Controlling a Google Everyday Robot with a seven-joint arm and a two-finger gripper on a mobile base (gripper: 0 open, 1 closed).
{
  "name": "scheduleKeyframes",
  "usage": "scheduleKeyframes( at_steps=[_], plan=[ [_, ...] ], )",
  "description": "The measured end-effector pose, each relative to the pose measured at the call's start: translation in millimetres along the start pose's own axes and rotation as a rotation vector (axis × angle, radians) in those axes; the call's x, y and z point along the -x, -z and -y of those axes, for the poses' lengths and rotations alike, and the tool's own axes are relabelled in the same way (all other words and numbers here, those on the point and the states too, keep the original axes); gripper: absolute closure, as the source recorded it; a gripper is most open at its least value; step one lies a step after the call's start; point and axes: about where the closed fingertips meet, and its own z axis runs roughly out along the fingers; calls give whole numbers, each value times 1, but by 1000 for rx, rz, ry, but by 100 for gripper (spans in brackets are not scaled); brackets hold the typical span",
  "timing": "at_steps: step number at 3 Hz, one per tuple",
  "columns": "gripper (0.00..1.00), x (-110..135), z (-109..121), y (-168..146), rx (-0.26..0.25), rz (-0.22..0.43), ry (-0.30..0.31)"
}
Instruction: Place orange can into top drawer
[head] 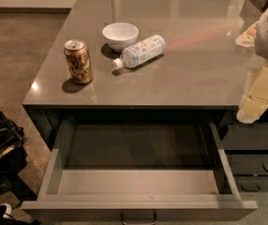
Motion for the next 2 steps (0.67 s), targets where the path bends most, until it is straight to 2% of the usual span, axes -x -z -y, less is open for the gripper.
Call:
scheduleKeyframes(
  at_steps=[1,2],
  plan=[
    [0,0,0,0,0,0,0],
    [0,7,4,4,-17,50,1]
  ],
)
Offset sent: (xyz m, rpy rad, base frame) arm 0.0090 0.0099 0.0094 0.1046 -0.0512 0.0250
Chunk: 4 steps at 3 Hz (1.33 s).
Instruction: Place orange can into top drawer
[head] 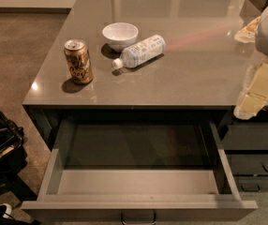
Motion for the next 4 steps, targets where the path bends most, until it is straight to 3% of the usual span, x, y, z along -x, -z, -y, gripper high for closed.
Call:
scheduleKeyframes(
  at_steps=[1,2,3,4],
  plan=[
    [0,25,26,-1,-38,174,-40],
    [0,94,59,5,-56,448,-57],
    [0,171,80,16,-37,656,-40],
    [0,171,80,16,-37,656,-40]
  ],
)
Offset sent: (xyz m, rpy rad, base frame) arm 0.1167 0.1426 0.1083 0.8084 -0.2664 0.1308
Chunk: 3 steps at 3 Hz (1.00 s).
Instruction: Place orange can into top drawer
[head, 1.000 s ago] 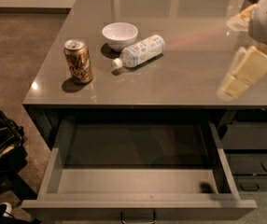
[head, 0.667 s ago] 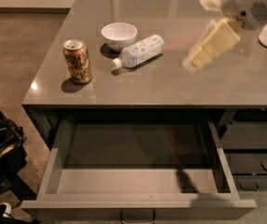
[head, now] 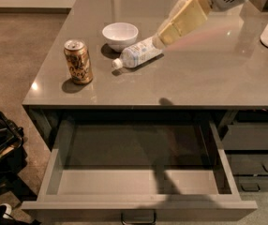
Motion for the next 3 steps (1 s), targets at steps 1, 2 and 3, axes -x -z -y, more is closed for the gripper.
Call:
scheduleKeyframes(
  at_steps=[1,2,3],
  plan=[
    [0,3,-1,-4,-48,28,-37],
    [0,25,-9,-50,-35,118,-37],
    [0,41,-18,-99,25,171,-7]
  ],
)
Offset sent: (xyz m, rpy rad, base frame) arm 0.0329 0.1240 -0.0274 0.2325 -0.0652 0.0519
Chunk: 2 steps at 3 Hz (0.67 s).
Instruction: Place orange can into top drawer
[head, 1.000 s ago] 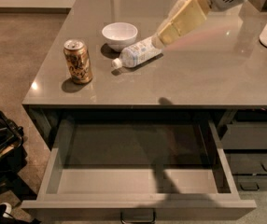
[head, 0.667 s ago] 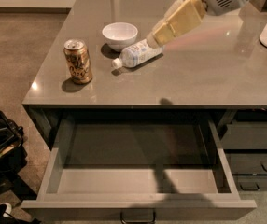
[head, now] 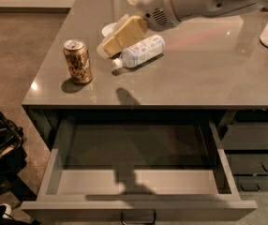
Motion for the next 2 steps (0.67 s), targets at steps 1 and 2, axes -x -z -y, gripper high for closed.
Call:
scheduleKeyframes(
  at_steps=[1,2],
  plan=[
    [0,-13,-13,-36,90,-7,7],
    [0,-14,-14,-38,96,-7,6]
  ],
)
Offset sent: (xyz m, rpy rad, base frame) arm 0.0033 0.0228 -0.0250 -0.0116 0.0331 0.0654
